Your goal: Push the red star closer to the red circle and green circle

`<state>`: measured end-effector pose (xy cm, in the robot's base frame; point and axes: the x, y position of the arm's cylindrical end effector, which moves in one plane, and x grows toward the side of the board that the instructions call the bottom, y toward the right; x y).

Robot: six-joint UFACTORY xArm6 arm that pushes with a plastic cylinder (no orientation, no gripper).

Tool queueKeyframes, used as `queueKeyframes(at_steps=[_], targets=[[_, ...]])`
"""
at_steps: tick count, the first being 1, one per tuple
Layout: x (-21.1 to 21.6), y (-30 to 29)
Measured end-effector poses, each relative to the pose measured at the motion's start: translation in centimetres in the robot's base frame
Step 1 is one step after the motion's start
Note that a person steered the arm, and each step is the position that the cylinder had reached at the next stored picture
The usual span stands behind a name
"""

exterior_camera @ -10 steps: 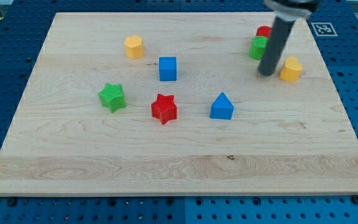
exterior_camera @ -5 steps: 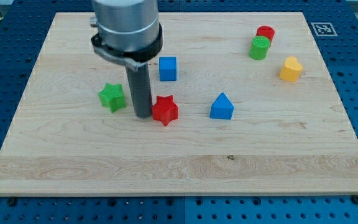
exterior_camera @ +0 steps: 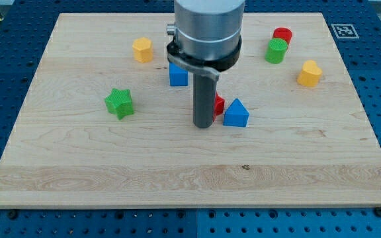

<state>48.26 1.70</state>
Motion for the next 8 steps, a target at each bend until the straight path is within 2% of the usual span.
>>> queueKeyframes(at_steps=[4,8], targets=[[-8.7,5.5],[-16.8,5.3]])
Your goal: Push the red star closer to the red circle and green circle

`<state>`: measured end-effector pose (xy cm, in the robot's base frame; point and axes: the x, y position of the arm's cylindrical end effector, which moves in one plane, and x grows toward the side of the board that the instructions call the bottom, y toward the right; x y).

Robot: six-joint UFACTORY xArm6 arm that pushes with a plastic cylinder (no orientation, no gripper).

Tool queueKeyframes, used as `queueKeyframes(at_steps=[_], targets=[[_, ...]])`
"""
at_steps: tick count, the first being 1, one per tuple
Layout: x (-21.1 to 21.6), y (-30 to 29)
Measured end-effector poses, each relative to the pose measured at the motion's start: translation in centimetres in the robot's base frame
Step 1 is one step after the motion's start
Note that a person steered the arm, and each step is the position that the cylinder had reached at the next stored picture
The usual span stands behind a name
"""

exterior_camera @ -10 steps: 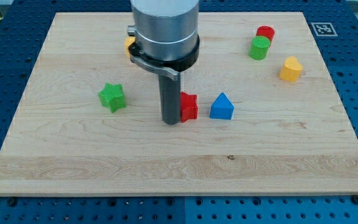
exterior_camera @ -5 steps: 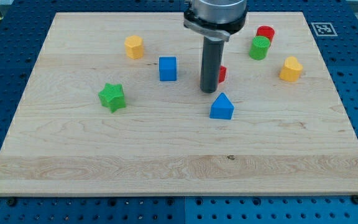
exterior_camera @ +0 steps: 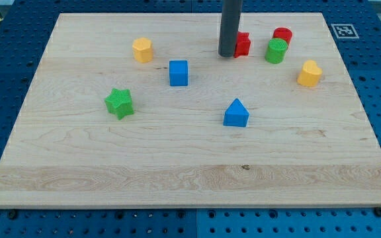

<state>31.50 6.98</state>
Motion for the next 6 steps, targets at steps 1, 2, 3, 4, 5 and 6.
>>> queueKeyframes(at_steps=[1,2,3,4,5,6], targets=[[-1.7,0.0],[-3.4,0.0],[-3.5,1.3],[-3.6,3.0],[-3.6,4.1],[-3.8,4.4]])
